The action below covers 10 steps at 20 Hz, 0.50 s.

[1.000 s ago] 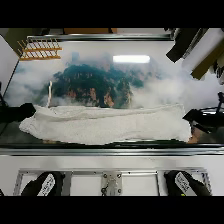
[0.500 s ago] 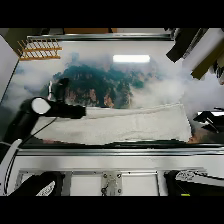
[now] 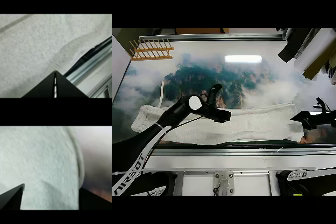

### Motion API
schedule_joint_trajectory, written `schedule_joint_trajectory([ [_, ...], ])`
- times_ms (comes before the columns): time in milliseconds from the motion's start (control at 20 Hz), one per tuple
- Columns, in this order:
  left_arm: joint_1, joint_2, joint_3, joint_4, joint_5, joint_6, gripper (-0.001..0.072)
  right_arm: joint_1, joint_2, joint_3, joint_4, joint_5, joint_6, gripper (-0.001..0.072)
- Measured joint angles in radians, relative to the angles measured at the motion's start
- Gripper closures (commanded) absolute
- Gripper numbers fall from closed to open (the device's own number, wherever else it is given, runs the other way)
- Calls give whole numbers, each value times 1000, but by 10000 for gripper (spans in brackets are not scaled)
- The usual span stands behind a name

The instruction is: Fold the clothes and pants, and hang the long-sleeved shirts on hangers.

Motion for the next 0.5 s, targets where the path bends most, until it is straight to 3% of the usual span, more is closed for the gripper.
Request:
schedule_joint_trajectory([
  [50, -6, -19, 19, -4, -1, 0, 682, 22, -7, 0, 5, 2, -2, 26],
  [150, -15, -54, 50, -6, -3, 0, 682, 63, -19, 0, 3, -13, -9, 495],
  [200, -18, -66, 60, -7, -3, 0, 682, 79, -26, -3, -3, -20, -10, 565],
  [250, -19, -79, 67, -7, -3, 0, 682, 91, -26, -2, -11, -24, -13, 575],
  [300, -21, -89, 72, -7, -2, 0, 682, 100, -27, -2, -8, -24, -13, 689],
  [500, -31, -142, 82, -11, 24, -3, 683, 117, 2, -1, -16, -11, 16, 685],
])
